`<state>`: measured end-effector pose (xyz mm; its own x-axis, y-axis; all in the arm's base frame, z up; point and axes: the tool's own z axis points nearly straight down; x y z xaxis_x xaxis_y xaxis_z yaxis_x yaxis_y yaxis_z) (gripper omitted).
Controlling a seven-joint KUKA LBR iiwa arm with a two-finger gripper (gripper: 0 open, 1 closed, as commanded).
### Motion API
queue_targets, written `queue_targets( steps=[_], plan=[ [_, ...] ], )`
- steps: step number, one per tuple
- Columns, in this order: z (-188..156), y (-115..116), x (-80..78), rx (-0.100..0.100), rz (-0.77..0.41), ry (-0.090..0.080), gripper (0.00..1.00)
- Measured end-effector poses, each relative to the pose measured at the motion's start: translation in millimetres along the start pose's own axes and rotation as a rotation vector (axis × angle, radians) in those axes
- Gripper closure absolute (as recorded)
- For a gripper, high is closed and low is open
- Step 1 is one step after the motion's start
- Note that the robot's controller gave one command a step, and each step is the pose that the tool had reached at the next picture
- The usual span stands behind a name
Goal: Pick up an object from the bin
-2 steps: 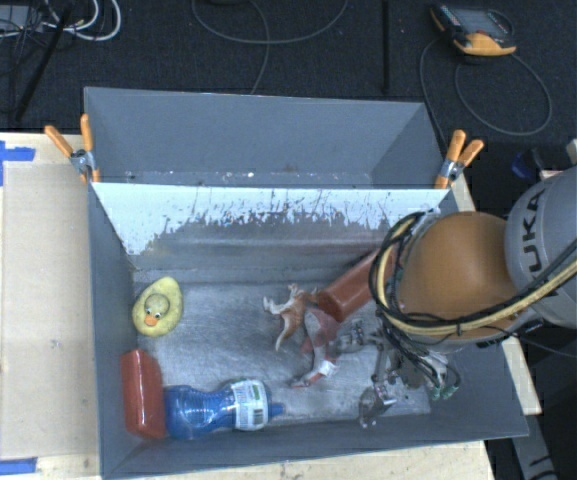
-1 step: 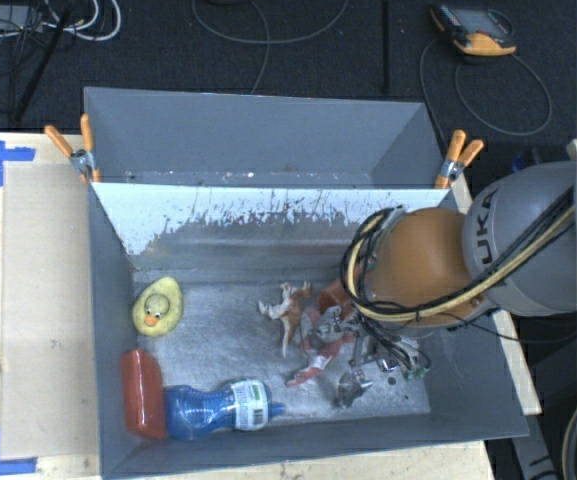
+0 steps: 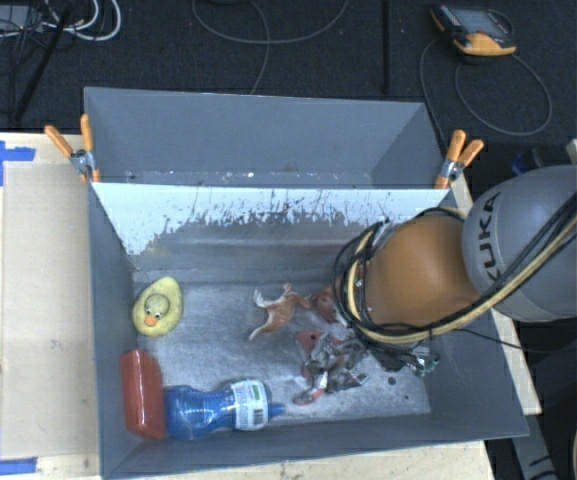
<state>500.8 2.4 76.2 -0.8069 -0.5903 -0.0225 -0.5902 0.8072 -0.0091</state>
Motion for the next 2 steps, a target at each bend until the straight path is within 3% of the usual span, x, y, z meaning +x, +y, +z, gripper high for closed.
queue_targets(
  steps=[2],
  plan=[
    [-2.6, 0.2, 0.0, -0.001, 0.001, 0.003, 1.0]
  ],
)
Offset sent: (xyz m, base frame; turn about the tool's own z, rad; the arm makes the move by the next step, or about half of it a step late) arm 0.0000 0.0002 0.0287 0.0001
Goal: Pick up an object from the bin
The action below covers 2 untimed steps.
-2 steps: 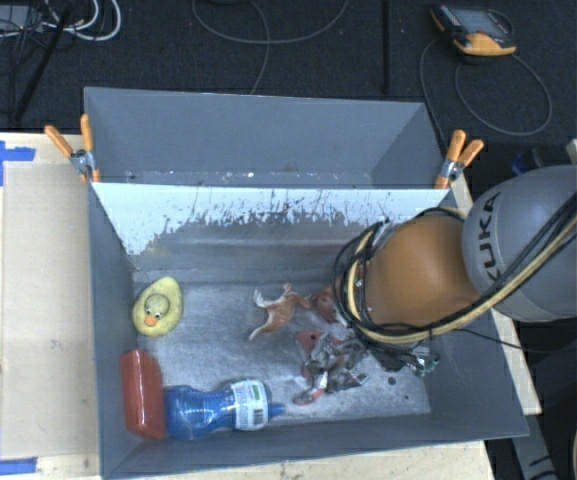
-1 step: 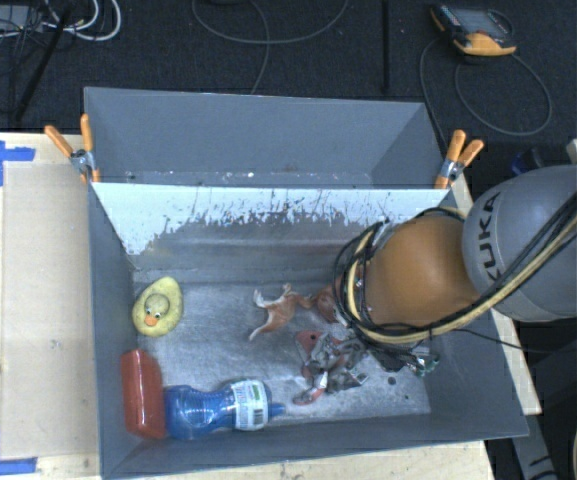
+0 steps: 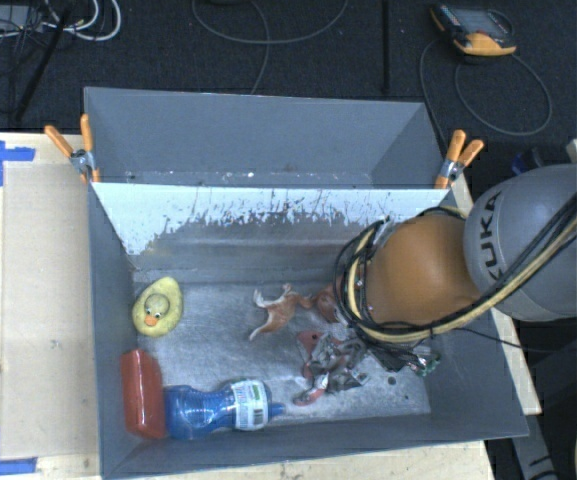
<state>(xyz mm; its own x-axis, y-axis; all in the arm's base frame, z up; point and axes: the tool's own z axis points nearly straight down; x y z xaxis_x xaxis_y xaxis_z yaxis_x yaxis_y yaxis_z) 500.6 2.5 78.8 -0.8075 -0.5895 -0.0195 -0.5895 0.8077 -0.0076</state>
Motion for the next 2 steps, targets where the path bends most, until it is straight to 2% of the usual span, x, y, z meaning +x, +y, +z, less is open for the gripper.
queue_targets(
  steps=[2],
  plan=[
    [-14.6, 1.2, 1.2, -0.008, 0.002, 0.017, 1.0]
  ],
)
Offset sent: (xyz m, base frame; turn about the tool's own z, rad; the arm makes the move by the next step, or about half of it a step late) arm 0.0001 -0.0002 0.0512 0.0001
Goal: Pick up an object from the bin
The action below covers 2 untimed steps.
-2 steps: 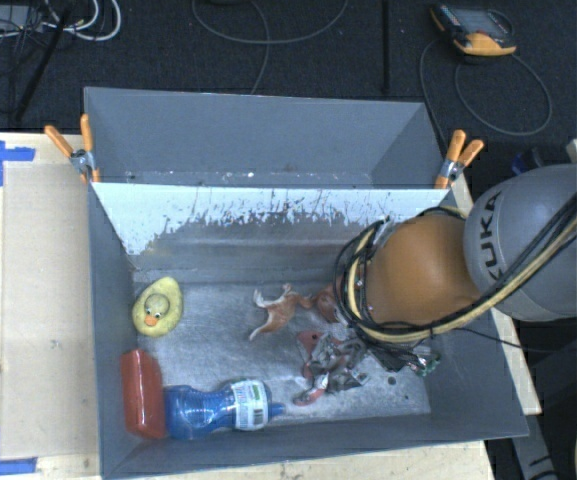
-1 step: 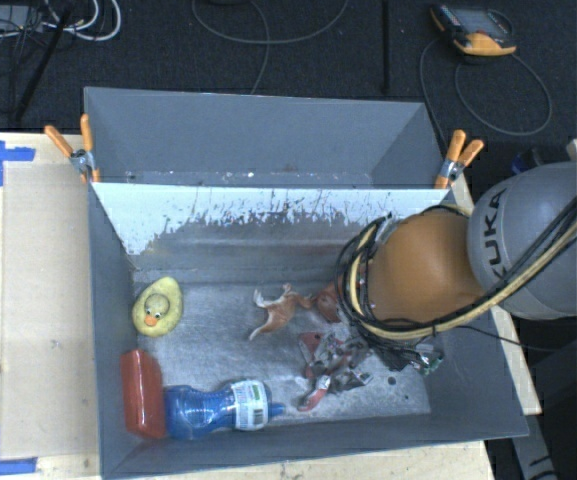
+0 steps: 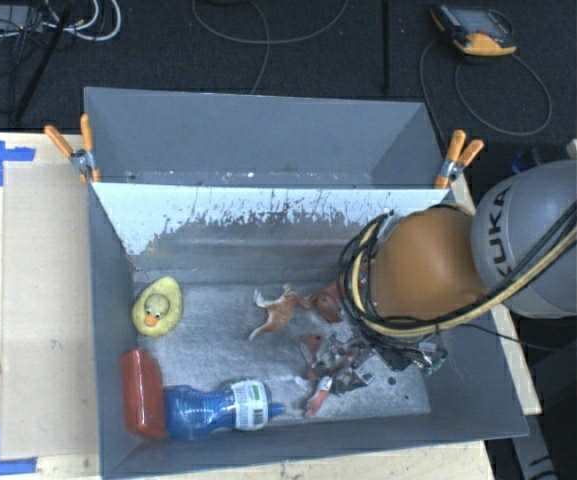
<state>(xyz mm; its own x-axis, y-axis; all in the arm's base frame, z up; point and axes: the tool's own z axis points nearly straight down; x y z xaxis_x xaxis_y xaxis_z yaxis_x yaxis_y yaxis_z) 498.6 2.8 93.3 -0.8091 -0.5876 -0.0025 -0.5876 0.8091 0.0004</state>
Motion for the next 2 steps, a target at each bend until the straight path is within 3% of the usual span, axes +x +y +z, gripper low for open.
queue_targets(
  steps=[2],
  plan=[
    [-27.8, 0.5, -0.2, -0.001, 0.002, 0.002, 1.0]
  ],
)
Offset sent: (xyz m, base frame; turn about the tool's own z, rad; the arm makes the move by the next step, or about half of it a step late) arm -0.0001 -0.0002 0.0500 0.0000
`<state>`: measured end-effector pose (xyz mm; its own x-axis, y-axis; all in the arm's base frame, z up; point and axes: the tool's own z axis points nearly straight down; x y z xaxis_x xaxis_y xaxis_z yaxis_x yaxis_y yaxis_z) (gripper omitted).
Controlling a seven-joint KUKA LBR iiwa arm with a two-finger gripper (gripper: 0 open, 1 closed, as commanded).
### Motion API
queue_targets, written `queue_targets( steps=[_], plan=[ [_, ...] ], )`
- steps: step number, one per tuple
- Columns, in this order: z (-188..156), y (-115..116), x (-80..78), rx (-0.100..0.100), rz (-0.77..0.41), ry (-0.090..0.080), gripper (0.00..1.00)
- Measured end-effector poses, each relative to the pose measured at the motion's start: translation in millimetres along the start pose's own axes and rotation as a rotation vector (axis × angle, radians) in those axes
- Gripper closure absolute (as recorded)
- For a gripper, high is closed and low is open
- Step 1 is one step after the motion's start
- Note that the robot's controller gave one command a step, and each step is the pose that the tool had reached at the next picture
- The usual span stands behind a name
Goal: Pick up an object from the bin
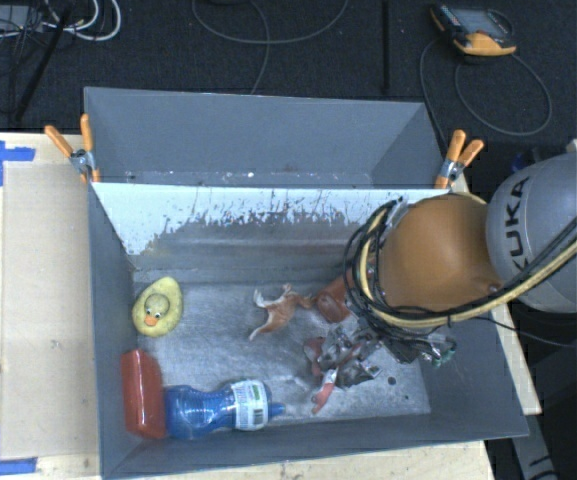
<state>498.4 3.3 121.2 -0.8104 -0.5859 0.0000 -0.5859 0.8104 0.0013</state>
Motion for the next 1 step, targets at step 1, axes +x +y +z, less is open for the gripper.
queue_targets(
  steps=[1],
  plan=[
    [-8.1, 0.2, -0.4, 0.001, 0.001, -0.001, 1.0]
  ],
)
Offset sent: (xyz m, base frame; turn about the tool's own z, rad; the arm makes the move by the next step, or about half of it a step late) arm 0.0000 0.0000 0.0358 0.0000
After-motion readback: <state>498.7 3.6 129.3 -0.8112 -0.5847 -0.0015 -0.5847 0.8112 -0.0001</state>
